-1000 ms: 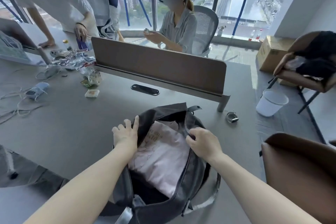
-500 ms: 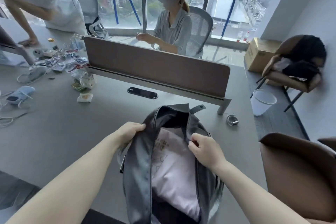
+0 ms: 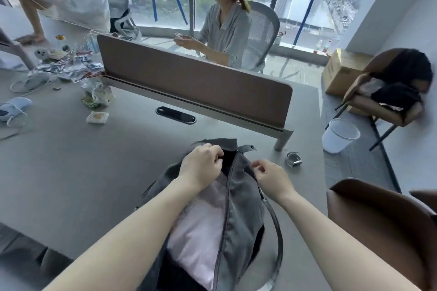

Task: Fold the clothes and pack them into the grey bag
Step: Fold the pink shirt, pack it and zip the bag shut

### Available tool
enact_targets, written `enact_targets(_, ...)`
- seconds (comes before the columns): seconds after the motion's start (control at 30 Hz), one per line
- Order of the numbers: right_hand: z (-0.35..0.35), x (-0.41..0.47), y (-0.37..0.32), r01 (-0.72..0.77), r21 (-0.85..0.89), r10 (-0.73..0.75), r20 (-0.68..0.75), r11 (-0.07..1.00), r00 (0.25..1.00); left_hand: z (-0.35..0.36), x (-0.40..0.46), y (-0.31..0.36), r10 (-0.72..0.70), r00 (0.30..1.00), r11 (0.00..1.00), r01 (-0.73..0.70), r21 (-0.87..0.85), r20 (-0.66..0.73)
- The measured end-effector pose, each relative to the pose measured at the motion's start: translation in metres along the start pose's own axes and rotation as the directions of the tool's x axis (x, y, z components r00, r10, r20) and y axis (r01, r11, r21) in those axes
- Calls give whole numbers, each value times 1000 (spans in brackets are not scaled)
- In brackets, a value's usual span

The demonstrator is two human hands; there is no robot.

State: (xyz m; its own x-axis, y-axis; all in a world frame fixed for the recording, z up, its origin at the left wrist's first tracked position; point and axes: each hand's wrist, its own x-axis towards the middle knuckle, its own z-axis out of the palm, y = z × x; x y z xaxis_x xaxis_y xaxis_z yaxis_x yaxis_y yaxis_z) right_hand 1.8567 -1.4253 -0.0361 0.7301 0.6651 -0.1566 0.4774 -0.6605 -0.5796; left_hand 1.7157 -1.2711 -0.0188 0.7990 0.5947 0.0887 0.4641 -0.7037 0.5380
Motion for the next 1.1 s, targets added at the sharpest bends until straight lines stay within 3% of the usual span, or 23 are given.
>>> enact_targets(0.23, -7, 81, 31, 160, 37, -165, 210, 986, 964, 58, 0, 54, -277, 946, 959, 261, 111, 167)
enact_targets(0.4, 5, 124, 39, 181, 76, -196, 329, 981, 924, 81, -12, 67, -386, 914, 915, 362, 175, 126)
enact_targets(0.57, 18, 146, 31, 172, 24, -165, 453, 985, 876, 87, -27, 64, -407, 912, 893, 385, 231, 52)
enact_targets(0.73, 9, 148, 38, 202, -56, -167, 380, 978, 910, 82, -14, 67, -343, 939, 909, 336, 248, -15)
enact_targets(1.0, -52, 123, 53, 14, 182, -108, 515, 983, 850, 97, 21, 103, -227, 973, 953, 229, 199, -34)
enact_targets(1.1, -70, 115, 65, -26, 269, -130, 546, 963, 827, 105, 28, 117, -202, 974, 957, 218, 191, -100)
